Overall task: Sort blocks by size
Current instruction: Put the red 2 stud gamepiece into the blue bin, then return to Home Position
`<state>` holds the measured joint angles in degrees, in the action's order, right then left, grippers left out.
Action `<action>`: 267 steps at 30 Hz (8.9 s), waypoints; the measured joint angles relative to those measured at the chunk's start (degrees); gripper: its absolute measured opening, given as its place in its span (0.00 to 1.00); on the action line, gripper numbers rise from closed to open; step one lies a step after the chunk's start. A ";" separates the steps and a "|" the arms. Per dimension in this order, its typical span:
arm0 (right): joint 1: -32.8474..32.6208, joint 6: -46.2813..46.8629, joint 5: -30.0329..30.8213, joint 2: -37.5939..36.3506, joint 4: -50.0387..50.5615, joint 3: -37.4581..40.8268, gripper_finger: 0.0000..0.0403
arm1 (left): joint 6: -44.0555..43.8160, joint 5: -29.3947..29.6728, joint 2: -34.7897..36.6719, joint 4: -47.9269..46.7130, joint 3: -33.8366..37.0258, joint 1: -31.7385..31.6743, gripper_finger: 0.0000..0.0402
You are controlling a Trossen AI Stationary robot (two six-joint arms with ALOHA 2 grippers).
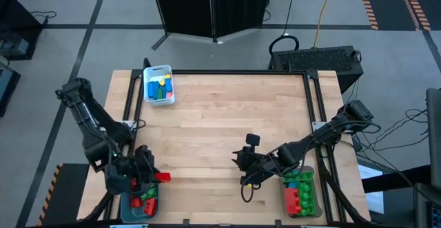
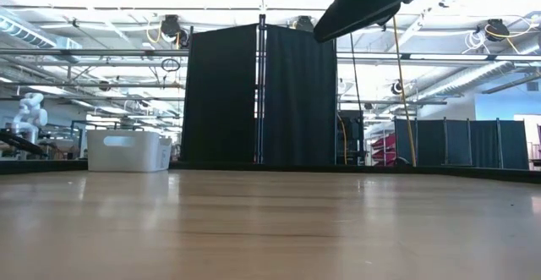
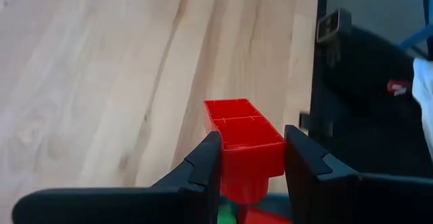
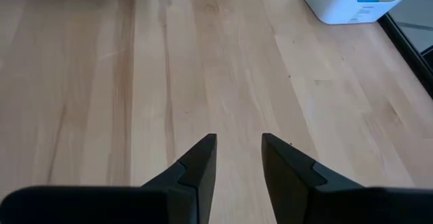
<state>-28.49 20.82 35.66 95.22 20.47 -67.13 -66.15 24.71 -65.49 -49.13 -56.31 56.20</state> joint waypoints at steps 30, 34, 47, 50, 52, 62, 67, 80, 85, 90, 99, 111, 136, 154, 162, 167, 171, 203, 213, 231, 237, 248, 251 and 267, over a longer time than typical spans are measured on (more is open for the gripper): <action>0.92 2.34 -1.26 0.00 1.25 0.02 0.26 | -7.32 -9.78 -10.28 1.08 0.00 8.88 0.23; 1.28 2.56 -1.46 0.00 1.25 0.02 0.26 | -8.55 -11.89 -10.93 1.14 0.00 8.88 0.23; 1.88 5.26 -1.03 0.00 4.09 0.02 0.26 | -12.82 -15.60 -12.46 0.89 0.02 8.88 0.23; 2.22 6.46 -0.98 0.00 5.34 0.02 0.26 | -13.07 -15.60 -12.46 0.62 0.02 8.88 0.26; 2.23 6.84 -0.94 0.00 5.71 0.02 0.26 | -13.07 -15.60 -12.46 0.61 0.02 8.88 0.29; 2.32 10.60 1.60 0.00 14.82 0.03 0.26 | -19.57 -20.26 -12.45 -6.88 0.02 9.56 0.39; 2.32 12.49 1.99 0.00 17.15 0.04 0.26 | -22.03 -21.12 -12.44 -10.66 0.02 11.16 0.39; 3.35 21.36 3.77 0.02 32.80 0.07 0.26 | -16.66 -12.05 -11.28 -10.17 0.02 11.44 0.39; 2.52 19.50 3.62 0.02 33.28 0.07 0.26 | -12.78 -7.38 -9.10 -10.32 0.02 11.39 0.39; 1.63 17.90 4.79 0.02 34.28 0.07 0.26 | -7.48 2.69 -6.06 -10.50 0.02 10.37 0.39; -1.76 18.48 8.63 -5.28 34.13 0.11 0.26 | 6.42 23.76 -5.03 -10.01 0.02 2.19 0.39; -10.23 13.12 18.72 -18.89 33.55 0.09 0.24 | 36.16 30.34 -5.05 12.47 2.98 -11.13 0.31; -15.84 -6.83 15.77 -53.44 -15.52 40.45 0.00 | 69.06 4.76 -5.57 51.32 8.64 -34.81 0.04; 10.09 -17.66 -15.44 -59.59 -46.21 56.65 0.00 | 69.50 -4.81 -4.18 71.04 23.70 -46.33 0.00; 19.07 -17.55 -23.40 -59.59 -46.50 56.65 0.00 | 70.44 -13.77 4.04 65.56 24.17 -54.46 0.00; 23.07 -15.54 -27.64 -59.37 -48.43 56.65 0.00 | 70.84 -14.03 11.03 56.81 24.36 -56.01 0.00; 25.52 -13.36 -30.12 -58.47 -50.57 56.65 0.00 | 71.03 -13.99 15.97 56.53 26.93 -55.18 0.00; 29.42 -11.58 -34.56 -74.20 -34.05 56.65 0.00 | 66.55 -14.23 40.49 49.44 37.73 -50.04 0.00; 29.42 -10.95 -34.60 -81.69 -24.72 56.65 0.00 | 66.54 -12.41 47.37 52.93 45.19 -48.56 0.00; 29.42 -11.34 -34.69 -89.58 -18.49 57.14 0.00 | 67.93 -12.04 56.43 45.75 45.51 -48.56 0.00; 29.42 -9.27 -34.73 -89.55 -22.45 60.83 0.00 | 66.64 -12.04 56.92 46.03 45.54 -48.56 0.00; 29.40 -9.13 -36.04 -89.57 -22.98 60.92 0.00 | 66.62 -10.52 56.91 52.75 50.75 -48.56 0.00; 29.41 -10.02 -36.03 -89.57 -22.09 60.92 0.00 | 66.62 -10.55 56.90 52.46 50.75 -48.56 0.00; 29.40 -11.59 -35.98 -89.57 -22.01 60.92 0.00 | 65.54 -11.65 57.48 52.64 54.38 -48.56 0.00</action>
<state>0.91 9.23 -0.32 5.65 -1.54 -6.22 -0.61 13.06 -8.01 3.51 -1.93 7.64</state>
